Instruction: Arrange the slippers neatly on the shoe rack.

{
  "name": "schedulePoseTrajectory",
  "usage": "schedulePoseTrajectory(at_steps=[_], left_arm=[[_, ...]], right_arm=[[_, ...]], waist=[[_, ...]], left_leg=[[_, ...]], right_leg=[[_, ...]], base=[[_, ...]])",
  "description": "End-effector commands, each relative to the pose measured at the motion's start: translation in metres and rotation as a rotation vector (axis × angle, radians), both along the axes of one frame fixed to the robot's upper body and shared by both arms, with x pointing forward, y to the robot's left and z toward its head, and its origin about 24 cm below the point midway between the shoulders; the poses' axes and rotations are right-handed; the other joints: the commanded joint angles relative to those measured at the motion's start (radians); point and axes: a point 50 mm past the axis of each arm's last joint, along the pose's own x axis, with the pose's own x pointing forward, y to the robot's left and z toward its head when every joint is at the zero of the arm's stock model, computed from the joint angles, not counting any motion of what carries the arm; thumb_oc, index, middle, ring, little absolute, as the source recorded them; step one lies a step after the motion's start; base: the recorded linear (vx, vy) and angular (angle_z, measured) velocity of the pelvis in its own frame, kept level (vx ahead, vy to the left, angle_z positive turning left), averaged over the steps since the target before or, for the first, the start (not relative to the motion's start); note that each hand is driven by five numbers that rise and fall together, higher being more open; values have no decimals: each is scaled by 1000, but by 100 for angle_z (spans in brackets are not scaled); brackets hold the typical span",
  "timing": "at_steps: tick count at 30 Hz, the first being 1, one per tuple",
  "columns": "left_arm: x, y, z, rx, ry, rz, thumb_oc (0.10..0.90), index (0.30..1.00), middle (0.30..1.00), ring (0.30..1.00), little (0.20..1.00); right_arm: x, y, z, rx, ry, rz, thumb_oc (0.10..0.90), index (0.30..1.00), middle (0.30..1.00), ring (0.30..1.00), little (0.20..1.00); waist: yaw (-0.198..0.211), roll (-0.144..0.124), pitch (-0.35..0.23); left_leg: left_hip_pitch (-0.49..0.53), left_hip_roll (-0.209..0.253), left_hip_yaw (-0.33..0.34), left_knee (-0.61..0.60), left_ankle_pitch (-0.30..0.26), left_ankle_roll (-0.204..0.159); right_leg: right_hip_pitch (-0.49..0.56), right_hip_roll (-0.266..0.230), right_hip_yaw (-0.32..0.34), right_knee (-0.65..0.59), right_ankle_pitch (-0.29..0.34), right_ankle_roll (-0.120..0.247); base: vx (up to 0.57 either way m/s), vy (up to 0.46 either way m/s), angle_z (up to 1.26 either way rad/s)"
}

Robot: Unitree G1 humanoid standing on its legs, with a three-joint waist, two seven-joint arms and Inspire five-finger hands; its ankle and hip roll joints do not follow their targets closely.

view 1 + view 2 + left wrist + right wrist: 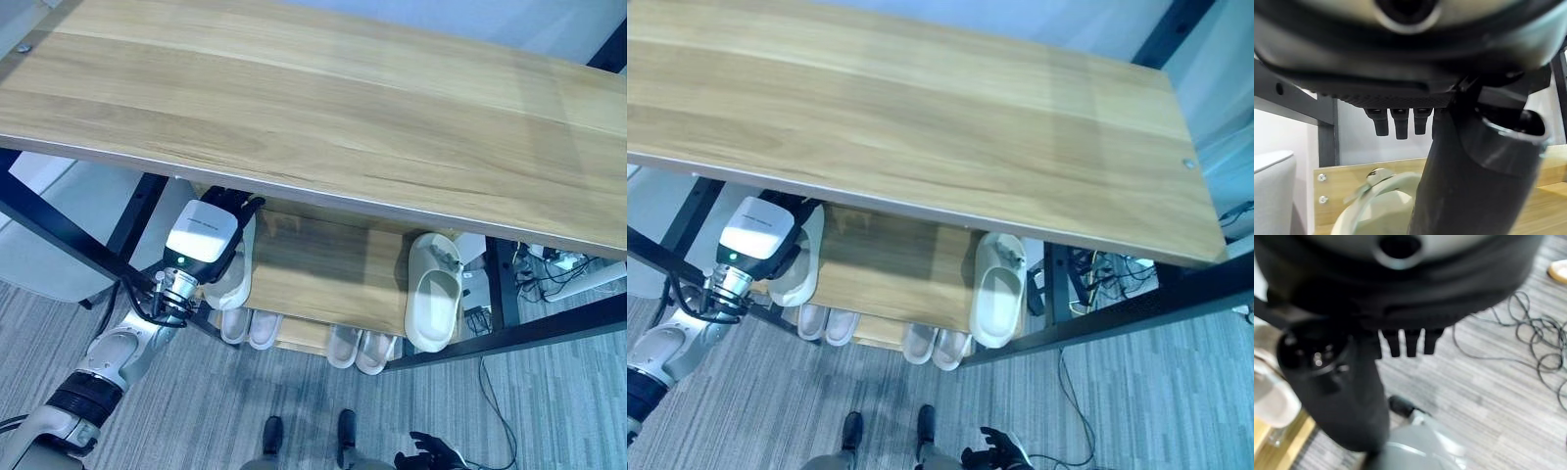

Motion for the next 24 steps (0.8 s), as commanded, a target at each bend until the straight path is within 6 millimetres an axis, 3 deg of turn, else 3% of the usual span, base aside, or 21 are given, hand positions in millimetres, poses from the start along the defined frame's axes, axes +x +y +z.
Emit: schedulePoseTrajectory(at_steps=[1, 4, 5, 6, 7, 15, 18, 21, 24], left_arm=[[21, 14, 48, -60, -250, 110, 800, 900, 900, 900, 900], [31, 20, 44, -80, -226, 182, 800, 900, 900, 900, 900], [35, 23, 44, -91, -217, 204, 508, 462, 462, 462, 462], [38, 22, 44, -111, -207, 212, 508, 462, 462, 462, 462], [40, 20, 45, -125, -204, 211, 400, 300, 300, 300, 300], [43, -7, 27, -263, -131, 125, 400, 300, 300, 300, 300], [42, -38, 22, -294, -123, 11, 400, 300, 300, 300, 300], [42, -52, 20, -309, -111, -38, 400, 300, 300, 300, 300], [48, -90, 19, -353, -77, -150, 400, 300, 300, 300, 300]], right_arm=[[-21, -4, -4, -25, 68, 37, 800, 900, 900, 900, 900], [-19, -5, -3, -34, 64, 46, 800, 900, 900, 900, 900], [-17, -7, -3, -37, 62, 44, 800, 900, 900, 900, 900], [-17, -6, -3, -36, 61, 46, 800, 900, 900, 900, 900], [-16, -6, -3, -36, 58, 45, 800, 900, 900, 900, 900], [-14, -4, -3, -40, 53, 51, 800, 900, 900, 900, 900], [-11, -6, -2, -54, 43, 55, 800, 900, 900, 900, 900], [-9, -7, -1, -62, 39, 53, 800, 900, 900, 900, 900], [0, -13, 2, -80, 17, 34, 800, 900, 900, 900, 900]], waist=[[10, 4, -32], [0, -1, -26], [-2, -4, -25], [-6, -5, -22], [-8, -6, -20], [-22, -11, -15], [-31, -10, -8], [-35, -9, -3], [-49, -6, 11]], left_leg=[[-54, -47, -43, 2, -42, 21], [-68, -44, -42, 2, -36, 21], [-73, -42, -41, 2, -34, 21], [-76, -41, -39, 2, -33, 21], [-79, -41, -38, 2, -31, 21], [-85, -41, -28, 2, -33, 25], [-87, -42, -25, 2, -35, 26], [-91, -42, -23, 2, -34, 26], [-108, -44, -16, 2, -28, 28]], right_leg=[[5, -55, -36, 5, -3, 136], [-8, -51, -31, 5, 1, 136], [-13, -51, -29, 5, 3, 136], [-16, -50, -27, 5, 4, 135], [-19, -50, -26, 5, 5, 135], [-31, -49, -16, 5, 10, 131], [-38, -49, -14, 5, 11, 128], [-42, -49, -12, 5, 13, 127], [-62, -52, -7, 5, 20, 125]], base=[[0, 0, 0], [0, 0, 0], [0, 0, 0], [0, 0, 0], [0, 0, 0], [1, 3, -1], [-3, 4, -10], [-4, -2, -3], [-25, -9, 1]])
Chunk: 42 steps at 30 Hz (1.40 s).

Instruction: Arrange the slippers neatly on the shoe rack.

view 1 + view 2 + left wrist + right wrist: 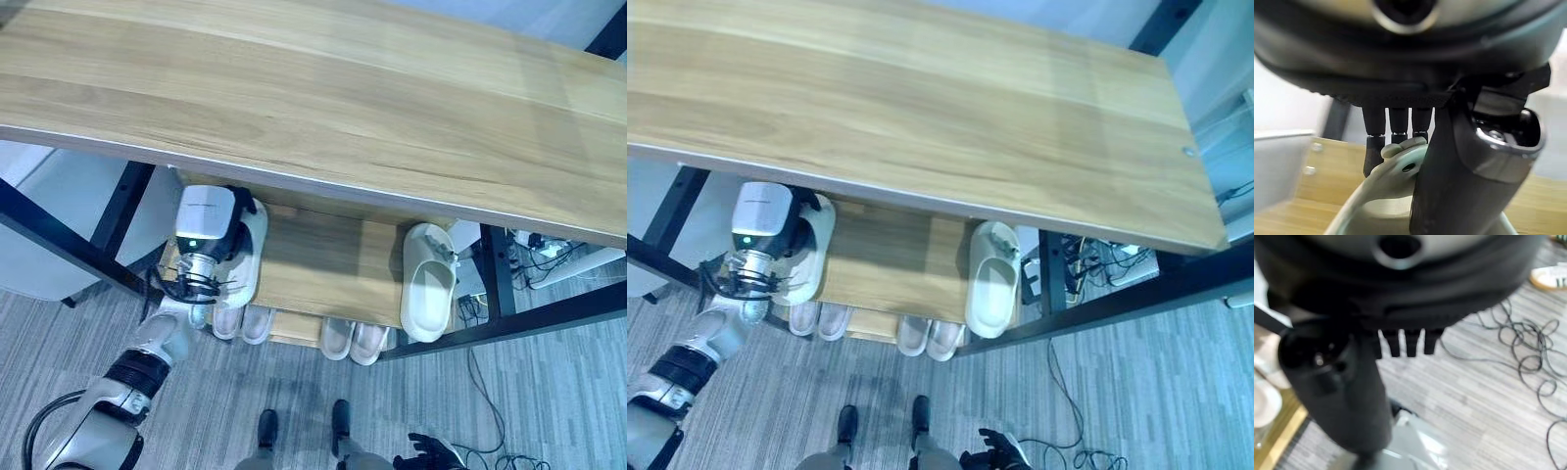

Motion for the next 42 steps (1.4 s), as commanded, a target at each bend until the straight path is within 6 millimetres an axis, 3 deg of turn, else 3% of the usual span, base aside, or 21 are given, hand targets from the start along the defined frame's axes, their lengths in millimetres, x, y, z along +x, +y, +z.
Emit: schedulePoseTrajectory(at_steps=[1, 4, 9, 11, 17, 20, 34, 42], left_arm=[[14, -48, 29, -62, -75, -187, 400, 300, 300, 300, 300], [17, -76, 34, -84, -64, -269, 400, 300, 300, 300, 300], [16, -96, 31, -86, -33, -327, 400, 300, 300, 300, 300], [17, -113, 31, -108, -12, -374, 400, 300, 300, 300, 300], [21, -129, 38, -157, 4, -397, 400, 300, 300, 300, 300], [18, -132, 38, -181, 11, -415, 400, 300, 300, 300, 300], [-8, -139, -12, -292, 241, -486, 400, 300, 300, 300, 300], [-6, -139, -17, -257, 247, -473, 400, 300, 300, 300, 300]], right_arm=[[1, -16, 4, -67, 1, 9, 800, 900, 900, 900, 900], [4, -20, 5, -77, -8, -3, 800, 900, 900, 900, 900], [7, -24, 7, -90, -19, -21, 800, 900, 900, 900, 900], [16, -28, 11, -103, -41, -19, 800, 900, 900, 900, 900], [18, -31, 12, -100, -51, -41, 800, 900, 900, 900, 900], [18, -31, 12, -101, -56, -54, 800, 900, 900, 900, 900], [27, -30, 14, -90, -70, -92, 800, 900, 900, 900, 900], [29, -30, 14, -88, -68, -86, 800, 900, 900, 900, 900]], waist=[[-27, 28, 13], [-43, 30, 21], [-52, 36, 26], [-60, 42, 33], [-74, 48, 33], [-74, 55, 37], [-40, 74, 47], [-39, 80, 35]], left_leg=[[-68, -30, -40, 2, -38, 8], [-84, -30, -31, 2, -32, 9], [-96, -28, -19, 2, -31, 9], [-109, -27, -10, 2, -27, 8], [-130, -25, 5, 2, -22, 7], [-129, -25, 9, 2, -23, 9], [-86, -24, -8, 2, -24, 5], [-82, -21, -11, 2, -21, 2]], right_leg=[[-12, -45, -31, 5, -1, 116], [-33, -44, -23, 5, 5, 116], [-51, -45, -13, 6, 8, 114], [-70, -45, 0, 5, 12, 113], [-102, -42, 20, 5, 18, 114], [-104, -41, 26, 5, 18, 115], [-52, -31, 7, 5, -5, 100], [-45, -30, 2, 5, -8, 97]], base=[[-34, -19, 0], [-21, -18, -1], [-1, -20, -7], [-8, -54, -8], [-12, -19, -3], [0, 0, -1], [-19, -29, -2], [1, -15, 0]])
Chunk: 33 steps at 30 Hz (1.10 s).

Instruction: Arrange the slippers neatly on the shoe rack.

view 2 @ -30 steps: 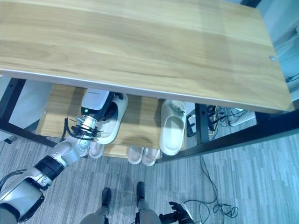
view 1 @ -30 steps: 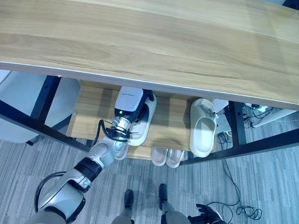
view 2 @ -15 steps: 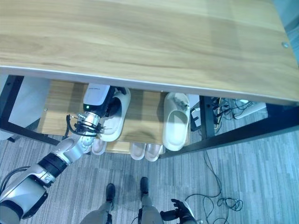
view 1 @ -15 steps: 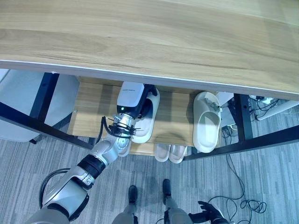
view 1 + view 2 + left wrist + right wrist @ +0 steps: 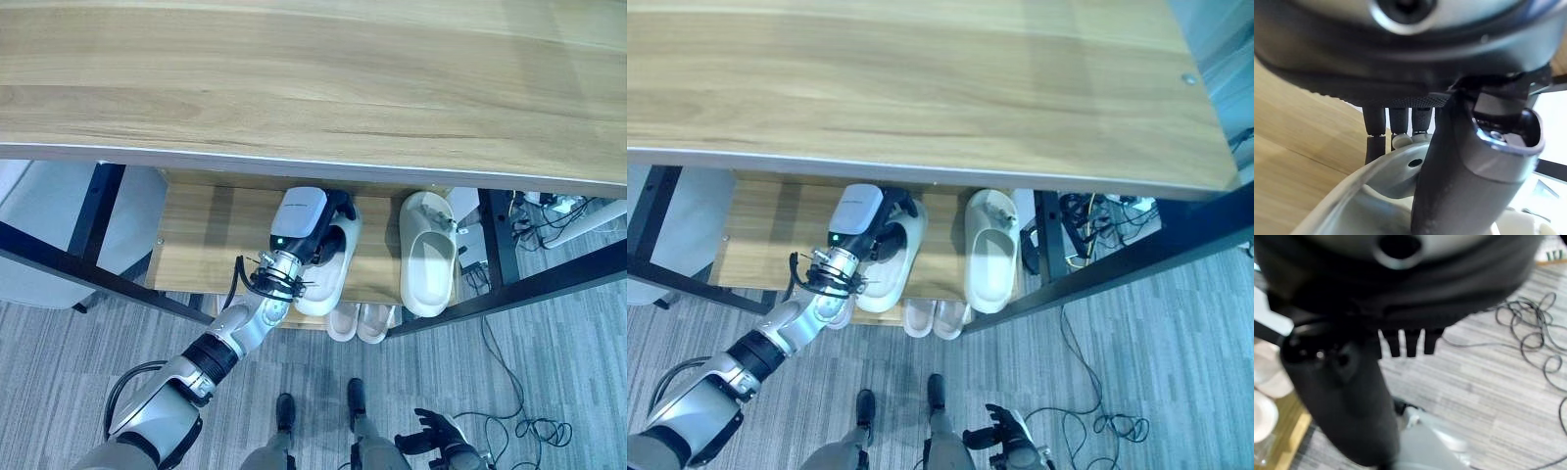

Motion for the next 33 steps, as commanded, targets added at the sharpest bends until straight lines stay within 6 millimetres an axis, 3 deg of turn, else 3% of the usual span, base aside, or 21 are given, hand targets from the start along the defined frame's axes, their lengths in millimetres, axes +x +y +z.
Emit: schedulePoseTrajectory(at_steps=[1, 10, 21, 22, 23, 24, 33], left_arm=[[-5, -30, -15, 6, 98, -103, 400, 300, 300, 300, 300], [8, -36, -5, 58, 48, -64, 400, 300, 300, 300, 300], [4, -53, 4, 42, 24, -117, 400, 300, 300, 300, 300], [5, -53, 0, 44, 42, -108, 668, 702, 702, 702, 702], [5, -53, 0, 44, 42, -108, 755, 832, 832, 832, 832], [5, -52, 0, 35, 45, -102, 800, 900, 900, 900, 900], [8, -49, -2, 15, 67, -78, 800, 900, 900, 900, 900]], right_arm=[[-7, -23, 4, -69, 20, -9, 800, 900, 900, 900, 900], [-13, -27, 3, -84, 33, -5, 800, 900, 900, 900, 900], [-13, -27, 3, -78, 26, -11, 800, 900, 900, 900, 900], [-12, -26, 3, -77, 27, -11, 800, 900, 900, 900, 900], [-12, -27, 3, -77, 27, -11, 800, 900, 900, 900, 900], [-12, -27, 3, -78, 29, -13, 800, 900, 900, 900, 900], [-14, -26, 2, -77, 37, -13, 800, 900, 900, 900, 900]], waist=[[-17, 21, -5], [-38, 20, -22], [-50, 28, -27], [-49, 32, -29], [-49, 32, -29], [-49, 34, -30], [-49, 46, -41]], left_leg=[[-44, 7, -59, 2, -39, -26], [-76, 11, -56, 2, -32, -29], [-80, 10, -49, 2, -36, -27], [-76, 8, -48, 2, -36, -26], [-76, 8, -47, 2, -37, -26], [-74, 7, -47, 2, -37, -26], [-59, 7, -44, 2, -41, -27]], right_leg=[[14, -6, -47, 5, -41, 75], [-20, -9, -42, 5, -32, 76], [-31, -12, -33, 5, -35, 75], [-29, -12, -30, 5, -36, 75], [-29, -12, -29, 5, -36, 75], [-28, -12, -28, 5, -35, 75], [-13, -12, -27, 5, -42, 73]], base=[[0, 0, 0], [0, 0, 0], [3, 1, 0], [0, 0, 0], [0, 0, 0], [0, 0, 0], [0, 0, 0]])
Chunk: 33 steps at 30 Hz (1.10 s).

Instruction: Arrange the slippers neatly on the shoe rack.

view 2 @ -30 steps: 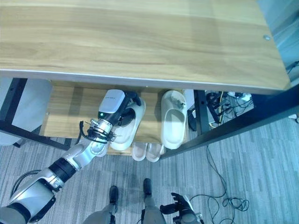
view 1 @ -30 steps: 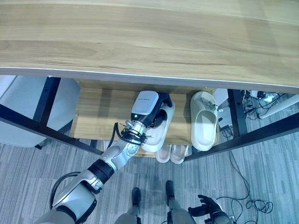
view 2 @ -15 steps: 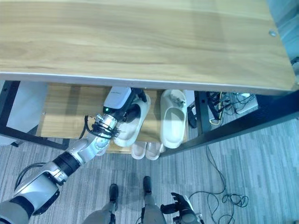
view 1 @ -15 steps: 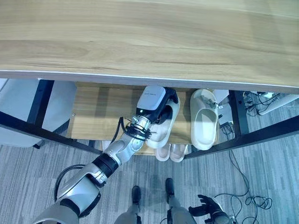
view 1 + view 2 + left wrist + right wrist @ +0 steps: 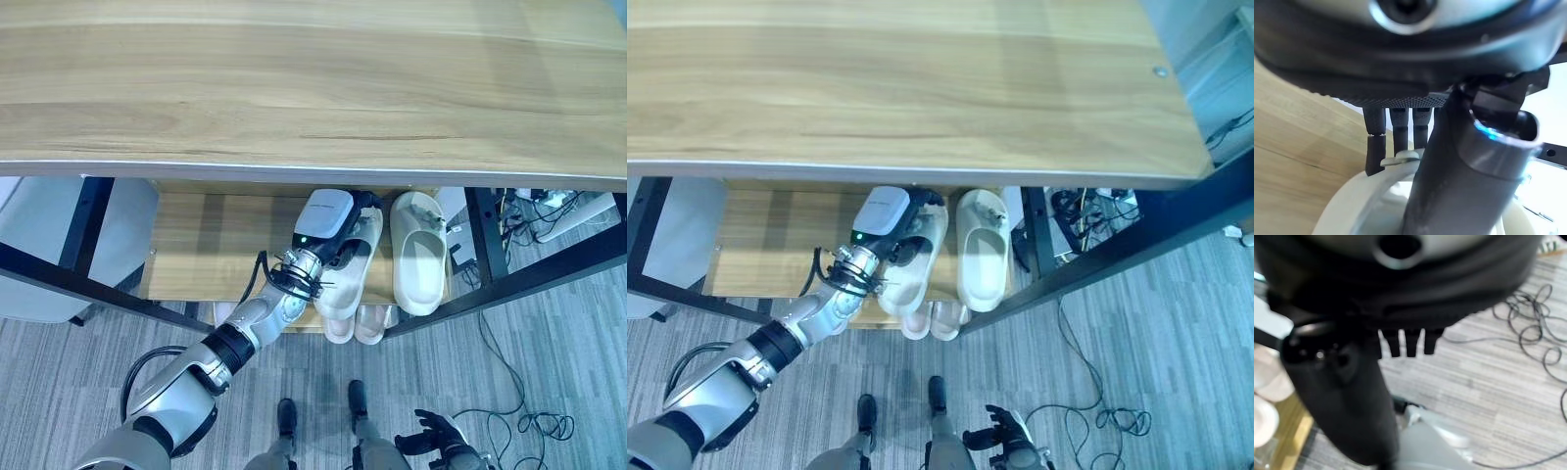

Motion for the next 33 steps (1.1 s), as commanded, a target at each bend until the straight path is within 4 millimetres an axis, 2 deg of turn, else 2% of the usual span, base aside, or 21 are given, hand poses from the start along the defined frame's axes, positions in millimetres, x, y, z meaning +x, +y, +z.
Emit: schedulePoseTrajectory(at_steps=[1, 6, 13, 23, 33], left_arm=[[1, -22, -1, -49, 52, -36, 800, 900, 900, 900, 900], [3, -17, 9, -82, 35, -28, 800, 900, 900, 900, 900], [4, -5, 15, -107, 19, -9, 800, 900, 900, 900, 900], [2, 18, 8, -30, -10, 45, 800, 900, 900, 900, 900], [1, 34, 20, -50, -99, 94, 800, 900, 900, 900, 900]], right_arm=[[-13, -24, 2, -69, 29, -15, 800, 900, 900, 900, 900], [-23, -23, -2, -39, 56, -69, 800, 900, 900, 900, 900], [-20, -22, -2, -41, 64, -55, 800, 900, 900, 900, 900], [-28, -20, -5, -26, 86, -70, 800, 900, 900, 900, 900], [-33, -16, -7, -12, 101, -80, 800, 900, 900, 900, 900]], waist=[[-14, 24, 4], [-12, 29, -3], [-4, 37, -4], [6, 46, -9], [13, 46, -27]], left_leg=[[-33, 10, -52, 2, -42, -28], [-9, 11, -51, 2, -46, -29], [1, 12, -51, 2, -42, -30], [12, 15, -53, 2, -45, -32], [31, 17, -55, 2, -48, -33]], right_leg=[[19, -7, -36, 5, -45, 75], [46, -5, -43, 5, -50, 78], [58, -7, -50, 5, -52, 78], [75, -5, -57, 5, -59, 74], [96, -4, -68, 5, -64, 73]], base=[[0, 0, 0], [0, 0, 0], [0, 0, 0], [0, 0, 0], [0, 0, 0]])
